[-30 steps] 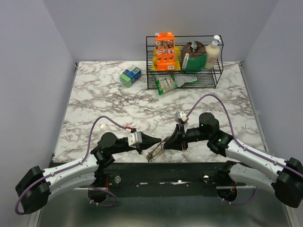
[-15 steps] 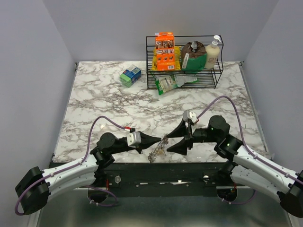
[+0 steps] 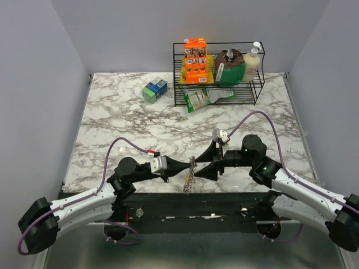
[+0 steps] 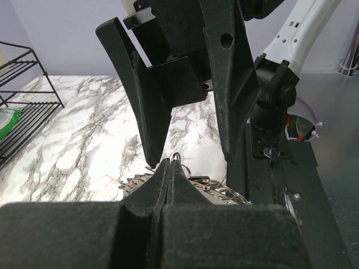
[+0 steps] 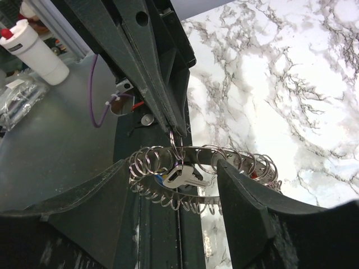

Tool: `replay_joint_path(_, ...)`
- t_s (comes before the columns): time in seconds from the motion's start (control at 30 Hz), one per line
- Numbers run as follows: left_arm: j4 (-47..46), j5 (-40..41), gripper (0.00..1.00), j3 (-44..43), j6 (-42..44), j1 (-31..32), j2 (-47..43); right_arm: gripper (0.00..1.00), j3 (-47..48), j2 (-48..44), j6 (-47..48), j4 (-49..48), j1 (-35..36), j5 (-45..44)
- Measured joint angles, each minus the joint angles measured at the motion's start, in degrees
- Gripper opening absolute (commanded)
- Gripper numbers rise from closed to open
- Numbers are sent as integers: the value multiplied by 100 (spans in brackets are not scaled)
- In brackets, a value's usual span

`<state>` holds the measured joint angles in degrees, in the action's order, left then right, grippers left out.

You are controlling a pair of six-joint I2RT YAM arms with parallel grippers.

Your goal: Put the keys on the keyring

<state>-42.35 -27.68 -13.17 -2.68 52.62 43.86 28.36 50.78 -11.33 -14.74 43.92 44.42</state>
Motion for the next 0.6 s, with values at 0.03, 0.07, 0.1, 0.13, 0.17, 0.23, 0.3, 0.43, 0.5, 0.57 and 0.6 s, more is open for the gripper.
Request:
replay_joint_path(0.03,0,0,0,0,0,0,0,71,7,22,-17,-20,0,-7)
replay_joint_path(0.07,0,0,0,0,0,0,0,71,11,42,-31,-37,0,-20)
replay_joint_path(0.1,0,0,0,0,0,0,0,71,13,59,-59,-59,0,-26)
replay_joint_path(0.13,0,0,0,0,-2,0,0,70,15,74,-72,-72,0,-28)
replay_joint_path(0.17,0,0,0,0,-2,0,0,70,20,94,-87,-90,0,-33)
replay_joint_path(0.23,-4,-2,0,0,-17,0,0,68,20,133,-116,-136,0,-50)
replay_joint_path(0.3,-7,-2,0,0,-22,0,0,66,24,179,-136,-184,0,-61)
replay_joint_path(0.43,-11,-2,0,0,-28,0,-7,56,35,262,-195,-238,0,-74)
replay_joint_path(0.5,-22,-2,0,0,-37,0,-9,51,39,310,-223,-273,0,-79)
replay_joint_path(0.57,-42,-4,0,0,-39,0,-9,45,42,363,-264,-328,0,-79)
replay_joint_path(0.6,-44,-4,0,0,-42,0,-11,44,44,387,-280,-354,0,-76)
